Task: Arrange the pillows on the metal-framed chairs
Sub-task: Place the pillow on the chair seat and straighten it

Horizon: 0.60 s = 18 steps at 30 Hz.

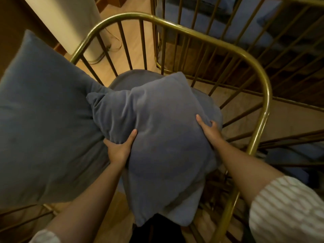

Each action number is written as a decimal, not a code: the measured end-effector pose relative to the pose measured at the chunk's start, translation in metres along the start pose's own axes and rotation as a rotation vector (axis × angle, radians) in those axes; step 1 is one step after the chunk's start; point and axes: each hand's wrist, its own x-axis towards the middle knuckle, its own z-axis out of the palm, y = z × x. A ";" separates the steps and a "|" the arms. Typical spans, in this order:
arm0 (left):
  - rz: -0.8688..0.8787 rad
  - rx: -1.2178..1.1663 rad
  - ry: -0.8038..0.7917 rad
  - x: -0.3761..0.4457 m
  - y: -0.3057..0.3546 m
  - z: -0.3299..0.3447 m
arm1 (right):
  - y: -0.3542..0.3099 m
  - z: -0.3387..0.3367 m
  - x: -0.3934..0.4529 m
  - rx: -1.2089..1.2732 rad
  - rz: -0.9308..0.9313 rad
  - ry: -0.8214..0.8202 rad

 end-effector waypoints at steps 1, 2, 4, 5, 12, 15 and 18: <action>0.012 -0.002 0.001 0.002 0.000 0.000 | -0.004 0.000 -0.005 0.028 0.001 0.002; 0.018 -0.008 0.001 0.003 0.000 0.000 | -0.006 -0.001 -0.009 0.048 0.000 -0.012; 0.026 -0.038 -0.008 0.001 0.004 -0.004 | -0.011 -0.004 -0.019 0.060 -0.046 -0.061; 0.038 -0.067 -0.014 -0.002 0.008 -0.008 | -0.014 -0.007 -0.027 0.074 -0.075 -0.072; 0.199 -0.109 -0.070 -0.034 0.074 -0.056 | -0.034 -0.027 -0.105 0.402 -0.139 -0.002; 0.267 -0.063 -0.124 -0.042 0.133 -0.085 | -0.058 -0.036 -0.146 0.542 -0.166 -0.018; 0.303 -0.006 -0.176 -0.056 0.186 -0.114 | -0.080 -0.050 -0.187 0.598 -0.173 -0.021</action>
